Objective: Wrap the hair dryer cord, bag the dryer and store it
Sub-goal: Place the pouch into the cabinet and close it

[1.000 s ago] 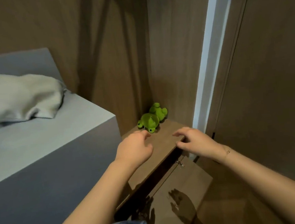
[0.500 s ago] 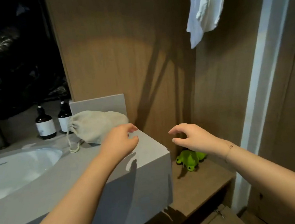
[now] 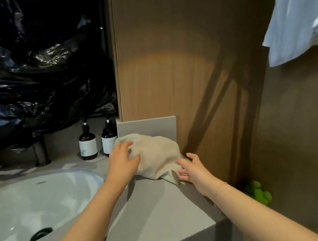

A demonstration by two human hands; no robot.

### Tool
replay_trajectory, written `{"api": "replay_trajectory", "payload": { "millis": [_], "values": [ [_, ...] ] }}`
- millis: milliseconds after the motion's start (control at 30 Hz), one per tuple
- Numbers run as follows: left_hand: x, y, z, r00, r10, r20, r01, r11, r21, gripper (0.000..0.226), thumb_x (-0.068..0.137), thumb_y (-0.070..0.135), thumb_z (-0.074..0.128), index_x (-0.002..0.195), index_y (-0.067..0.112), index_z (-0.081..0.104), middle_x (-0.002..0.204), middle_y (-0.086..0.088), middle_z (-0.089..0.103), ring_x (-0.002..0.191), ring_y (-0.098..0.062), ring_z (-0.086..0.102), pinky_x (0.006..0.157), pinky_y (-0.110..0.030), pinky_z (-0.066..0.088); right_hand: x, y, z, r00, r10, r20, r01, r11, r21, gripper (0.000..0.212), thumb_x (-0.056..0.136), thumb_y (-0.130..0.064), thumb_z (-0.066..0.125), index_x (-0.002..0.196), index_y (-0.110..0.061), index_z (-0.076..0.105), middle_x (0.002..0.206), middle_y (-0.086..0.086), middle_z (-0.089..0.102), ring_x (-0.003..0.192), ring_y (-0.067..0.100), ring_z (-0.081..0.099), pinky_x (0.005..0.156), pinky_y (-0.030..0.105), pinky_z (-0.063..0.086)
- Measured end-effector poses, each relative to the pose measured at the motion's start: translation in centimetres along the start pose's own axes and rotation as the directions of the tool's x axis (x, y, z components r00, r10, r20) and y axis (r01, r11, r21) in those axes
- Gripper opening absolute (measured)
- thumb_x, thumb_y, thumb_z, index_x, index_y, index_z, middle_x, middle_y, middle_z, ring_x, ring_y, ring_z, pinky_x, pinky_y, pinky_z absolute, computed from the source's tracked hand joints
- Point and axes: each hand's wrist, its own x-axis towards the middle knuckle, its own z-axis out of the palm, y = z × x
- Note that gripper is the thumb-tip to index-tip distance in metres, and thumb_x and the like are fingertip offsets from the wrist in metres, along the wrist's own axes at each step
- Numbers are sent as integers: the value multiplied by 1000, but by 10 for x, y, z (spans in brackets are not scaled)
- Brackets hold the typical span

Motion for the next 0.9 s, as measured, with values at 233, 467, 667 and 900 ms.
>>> {"api": "replay_trajectory", "payload": {
  "millis": [233, 467, 667, 900],
  "values": [
    [21, -49, 28, 987, -140, 77, 134, 988, 78, 64, 82, 63, 56, 139, 40, 38, 157, 4, 21, 141, -29, 25, 111, -50, 28, 59, 18, 23, 989, -58, -135, 64, 997, 46, 47, 87, -35, 68, 123, -19, 42, 98, -4, 59, 85, 8, 57, 69, 23, 45],
    [15, -33, 23, 996, 66, 60, -71, 995, 75, 37, 86, 53, 61, 107, 24, 53, 115, 4, 42, 95, -20, 55, 83, -33, 48, 100, 17, 20, 941, -216, -259, 185, 973, -138, 34, 89, -39, 63, 96, -6, 64, 85, 5, 65, 79, 19, 59, 61, 26, 41],
    [-3, 3, 2, 942, 316, 117, -327, 940, 94, 34, 89, 53, 46, 81, 26, 65, 79, 11, 58, 77, -7, 54, 69, -27, 42, 98, 16, 10, 923, -209, -324, 207, 977, -42, 23, 91, -32, 63, 105, -14, 65, 100, 1, 67, 90, 15, 60, 76, 29, 50],
    [21, -3, -10, 982, -184, -34, 138, 833, -537, 7, 92, 26, 63, 93, 21, 68, 95, 0, 68, 85, -19, 61, 77, -31, 50, 59, 25, -3, 787, -298, -540, 230, 954, -192, 35, 89, -31, 64, 118, -21, 47, 117, -4, 42, 109, 16, 45, 93, 33, 43]
  ]
}}
